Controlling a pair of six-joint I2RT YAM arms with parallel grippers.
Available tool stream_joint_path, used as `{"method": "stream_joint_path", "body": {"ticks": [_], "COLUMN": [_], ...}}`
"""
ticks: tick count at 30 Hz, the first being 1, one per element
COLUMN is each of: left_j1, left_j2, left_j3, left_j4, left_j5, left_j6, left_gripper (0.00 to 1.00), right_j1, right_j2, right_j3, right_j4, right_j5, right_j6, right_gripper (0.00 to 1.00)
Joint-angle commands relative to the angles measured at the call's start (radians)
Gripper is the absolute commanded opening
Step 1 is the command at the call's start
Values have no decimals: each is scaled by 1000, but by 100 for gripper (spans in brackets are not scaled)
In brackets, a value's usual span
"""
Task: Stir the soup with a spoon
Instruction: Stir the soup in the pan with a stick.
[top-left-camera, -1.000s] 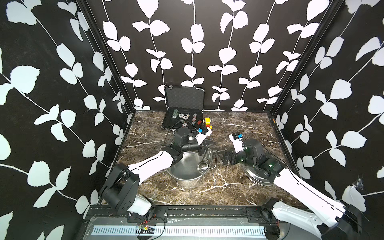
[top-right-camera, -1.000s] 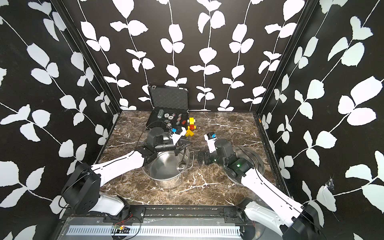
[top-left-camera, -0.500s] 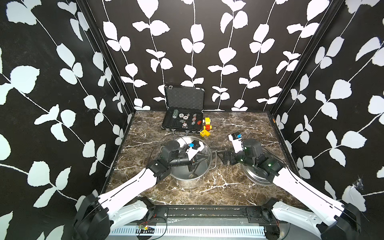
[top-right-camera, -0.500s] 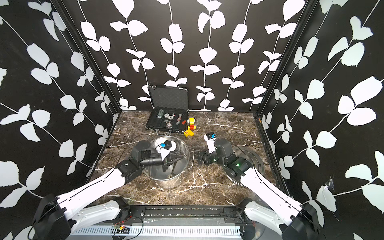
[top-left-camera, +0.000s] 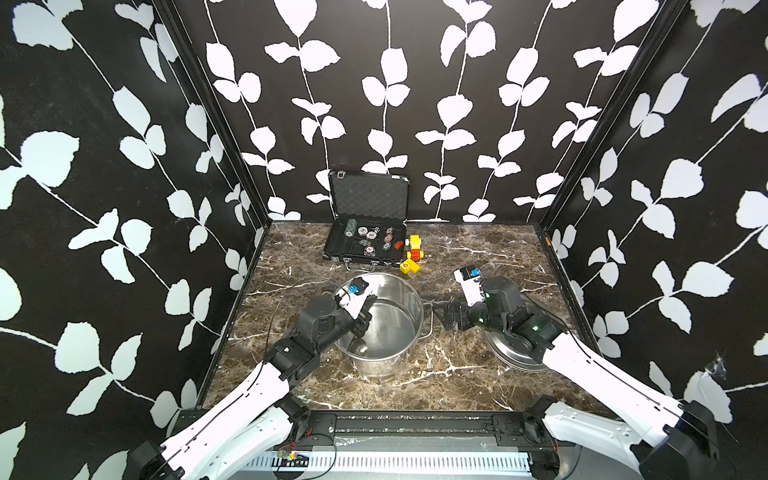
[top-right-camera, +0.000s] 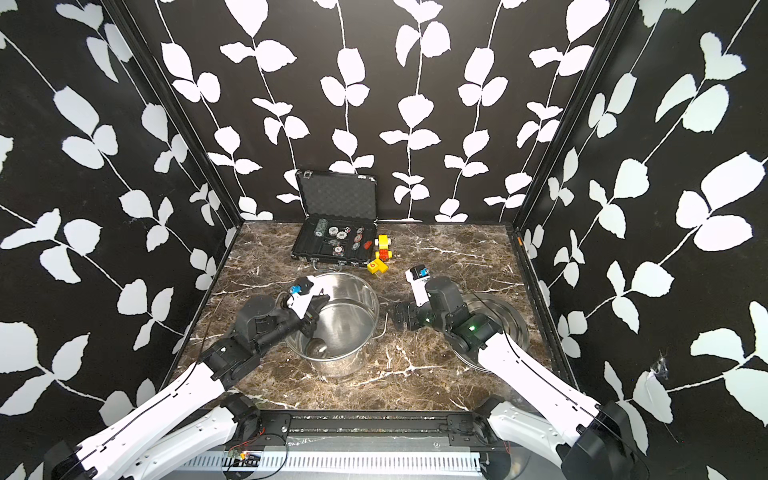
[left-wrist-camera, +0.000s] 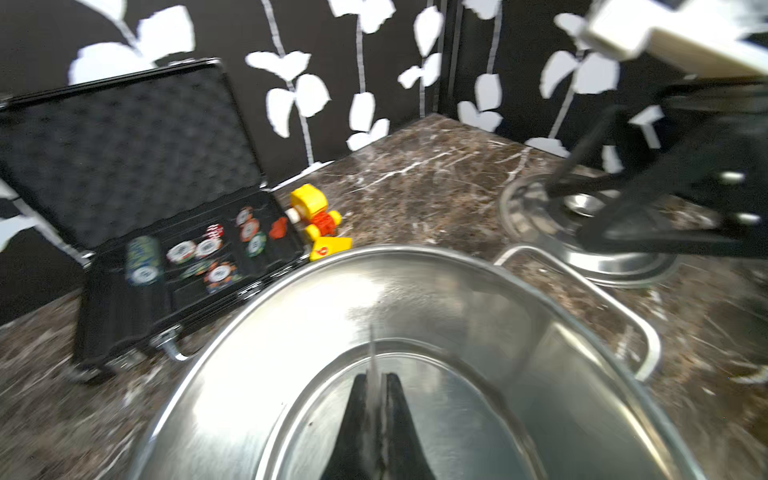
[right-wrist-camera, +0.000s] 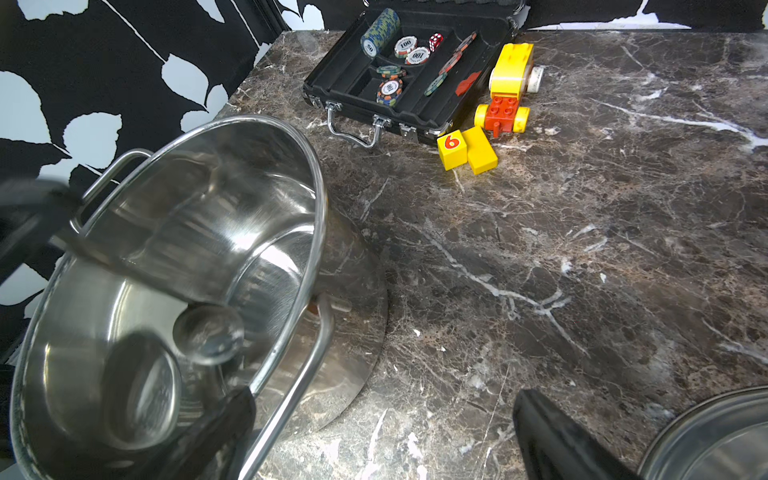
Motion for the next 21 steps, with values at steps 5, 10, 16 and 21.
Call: {"method": "stream_joint_path", "body": {"ticks": [5,10,16,21], "left_j1": [54,79,90,89], "left_j2": [121,264,416,524], "left_j3": [32,104,204,266], "left_j4": [197,273,322,404], "left_j5": [-118,-116,-60,111], "left_j6": [-12,-21,-12,-34], "left_gripper": [0,0,0,0], "right_j1": [8,7,8,8], "right_j2": [-25,-32,-69,-76], "right_j3": [14,14,-5,-10], "right_j4": [19,11,-6,-7], "right_j5": [9,5,26,30], "right_j6": [-4,-4,-6,-1], "right_gripper": [99,99,99,99]}}
